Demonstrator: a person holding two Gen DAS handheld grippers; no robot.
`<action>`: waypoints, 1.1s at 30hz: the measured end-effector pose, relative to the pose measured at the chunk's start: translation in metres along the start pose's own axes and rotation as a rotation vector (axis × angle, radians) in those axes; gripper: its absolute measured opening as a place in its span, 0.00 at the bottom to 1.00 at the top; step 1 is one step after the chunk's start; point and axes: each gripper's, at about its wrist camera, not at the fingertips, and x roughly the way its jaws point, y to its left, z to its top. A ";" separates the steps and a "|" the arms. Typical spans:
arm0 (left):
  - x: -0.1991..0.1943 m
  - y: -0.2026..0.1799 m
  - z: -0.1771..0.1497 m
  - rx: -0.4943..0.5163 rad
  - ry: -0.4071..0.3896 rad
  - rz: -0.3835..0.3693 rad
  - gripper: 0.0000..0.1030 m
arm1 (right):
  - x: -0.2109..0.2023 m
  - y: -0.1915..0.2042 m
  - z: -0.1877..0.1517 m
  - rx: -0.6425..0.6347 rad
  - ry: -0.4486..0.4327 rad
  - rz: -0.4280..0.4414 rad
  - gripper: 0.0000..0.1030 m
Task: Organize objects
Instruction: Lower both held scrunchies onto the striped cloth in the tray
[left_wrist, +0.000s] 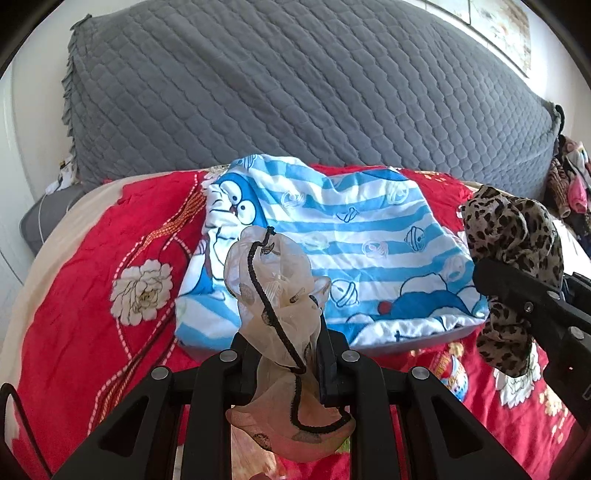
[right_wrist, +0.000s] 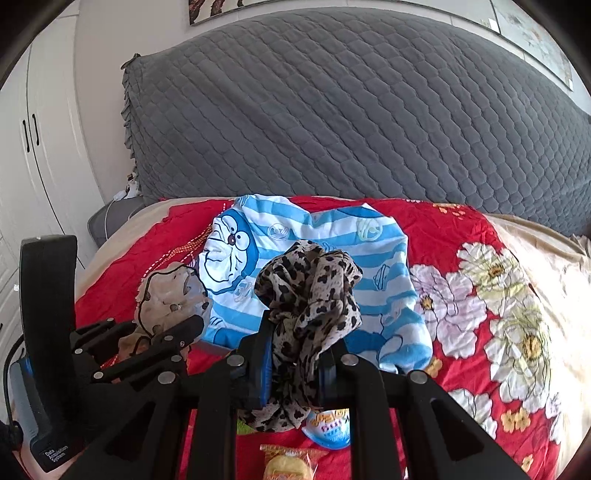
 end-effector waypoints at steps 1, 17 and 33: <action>0.002 0.001 0.002 -0.003 0.000 0.001 0.21 | 0.003 0.000 0.001 -0.003 0.001 0.004 0.17; 0.019 0.004 0.022 0.005 0.016 -0.019 0.21 | 0.040 -0.003 0.009 0.015 0.045 -0.007 0.17; 0.049 -0.007 0.043 -0.013 0.066 -0.049 0.21 | 0.067 -0.016 0.022 -0.001 0.089 -0.030 0.17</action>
